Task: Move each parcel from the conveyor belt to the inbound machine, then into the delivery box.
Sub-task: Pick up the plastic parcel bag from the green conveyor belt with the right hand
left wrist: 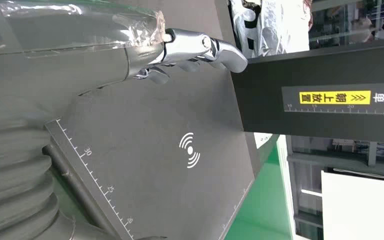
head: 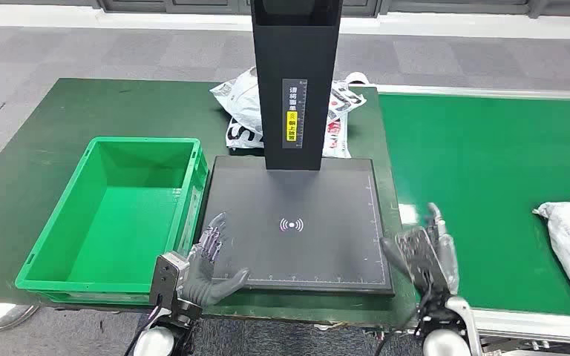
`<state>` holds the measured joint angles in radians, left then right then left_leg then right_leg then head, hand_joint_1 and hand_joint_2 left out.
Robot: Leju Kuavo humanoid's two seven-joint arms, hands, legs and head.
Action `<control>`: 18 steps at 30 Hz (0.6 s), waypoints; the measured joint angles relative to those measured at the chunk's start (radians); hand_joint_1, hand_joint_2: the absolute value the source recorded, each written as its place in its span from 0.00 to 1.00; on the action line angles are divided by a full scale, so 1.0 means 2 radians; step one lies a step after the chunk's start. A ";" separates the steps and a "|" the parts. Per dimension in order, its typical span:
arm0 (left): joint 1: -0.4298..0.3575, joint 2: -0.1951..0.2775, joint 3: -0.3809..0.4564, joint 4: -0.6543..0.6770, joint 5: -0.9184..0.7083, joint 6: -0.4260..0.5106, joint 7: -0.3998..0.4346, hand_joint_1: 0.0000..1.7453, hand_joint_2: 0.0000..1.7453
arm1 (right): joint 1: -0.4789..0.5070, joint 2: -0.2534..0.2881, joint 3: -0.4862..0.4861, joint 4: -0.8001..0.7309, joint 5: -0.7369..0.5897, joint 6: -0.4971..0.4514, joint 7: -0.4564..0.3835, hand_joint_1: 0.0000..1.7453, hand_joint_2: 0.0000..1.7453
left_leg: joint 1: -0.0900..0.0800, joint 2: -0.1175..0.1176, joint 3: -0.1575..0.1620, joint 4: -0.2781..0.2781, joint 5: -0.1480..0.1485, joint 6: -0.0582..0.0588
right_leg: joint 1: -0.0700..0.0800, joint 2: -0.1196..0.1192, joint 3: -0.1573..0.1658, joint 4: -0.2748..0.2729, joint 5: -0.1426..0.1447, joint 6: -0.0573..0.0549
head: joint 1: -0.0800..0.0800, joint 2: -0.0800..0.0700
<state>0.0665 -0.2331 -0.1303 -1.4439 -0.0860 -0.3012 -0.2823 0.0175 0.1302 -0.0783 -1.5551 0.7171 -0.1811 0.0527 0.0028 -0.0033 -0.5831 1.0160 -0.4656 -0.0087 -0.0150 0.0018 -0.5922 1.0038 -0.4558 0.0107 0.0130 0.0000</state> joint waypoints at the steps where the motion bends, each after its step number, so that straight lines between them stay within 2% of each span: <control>1: -0.001 0.000 0.000 0.001 0.001 -0.001 0.000 0.00 1.00 | -0.010 -0.007 -0.011 0.013 0.021 -0.005 0.015 0.00 1.00 | 0.000 0.000 0.000 0.000 0.000 0.000 | 0.000 0.000 0.000 0.000 0.000 0.000 | 0.000 0.000; 2: -0.002 0.000 0.000 0.002 0.002 -0.003 0.000 0.00 1.00 | -0.023 -0.016 -0.021 0.029 0.042 -0.010 0.029 0.00 1.00 | 0.000 0.000 0.000 0.000 0.000 0.001 | 0.000 0.000 0.000 0.000 0.000 0.001 | 0.000 0.000; 3: -0.005 0.000 -0.001 0.004 0.004 -0.005 0.000 0.00 1.00 | -0.049 -0.036 -0.042 0.067 0.085 -0.021 0.059 0.00 1.00 | 0.000 0.000 0.000 0.001 0.001 0.001 | 0.000 0.000 0.000 0.000 0.001 0.001 | 0.000 0.000; 7: -0.022 0.003 -0.006 0.022 0.018 -0.012 -0.005 0.00 1.00 | -0.168 -0.159 -0.116 0.273 0.227 -0.055 0.148 0.00 1.00 | -0.003 -0.003 -0.002 0.001 0.002 0.004 | -0.003 -0.003 0.001 -0.001 0.003 0.004 | 0.000 0.000; 9: -0.026 0.006 -0.009 0.030 0.022 -0.014 -0.007 0.00 1.00 | -0.209 -0.216 -0.136 0.364 0.274 -0.050 0.189 0.00 1.00 | -0.003 -0.004 -0.002 0.002 0.002 0.005 | -0.003 -0.004 0.001 -0.001 0.003 0.004 | 0.000 0.000; 11: -0.030 0.008 -0.013 0.039 0.026 -0.016 -0.011 0.00 1.00 | -0.232 -0.261 -0.144 0.433 0.304 -0.033 0.220 0.00 1.00 | -0.003 -0.005 -0.002 0.002 0.002 0.005 | -0.003 -0.004 0.001 -0.001 0.003 0.004 | 0.000 0.000; 14: -0.035 0.012 -0.017 0.050 0.030 -0.019 -0.016 0.00 1.00 | -0.244 -0.309 -0.153 0.507 0.317 -0.022 0.246 0.00 1.00 | -0.003 -0.005 -0.003 0.002 0.002 0.005 | -0.003 -0.004 0.000 -0.001 0.002 0.005 | 0.000 0.000; 18: -0.036 0.018 -0.020 0.056 0.031 -0.018 -0.018 0.00 1.00 | -0.236 -0.343 -0.174 0.568 0.313 -0.026 0.258 0.00 1.00 | -0.003 -0.005 -0.002 0.001 0.001 0.005 | -0.003 -0.004 0.000 -0.001 0.001 0.005 | 0.000 0.000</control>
<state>-0.0056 -0.1978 -0.1694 -1.3323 -0.0232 -0.3371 -0.3180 -0.4548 -0.5565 -0.4263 -0.4199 1.3431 -0.2334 0.5677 -0.0032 -0.0126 -0.5878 1.0179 -0.4640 0.0008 -0.0205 -0.0060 -0.5923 1.0019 -0.4533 0.0201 0.0132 0.0000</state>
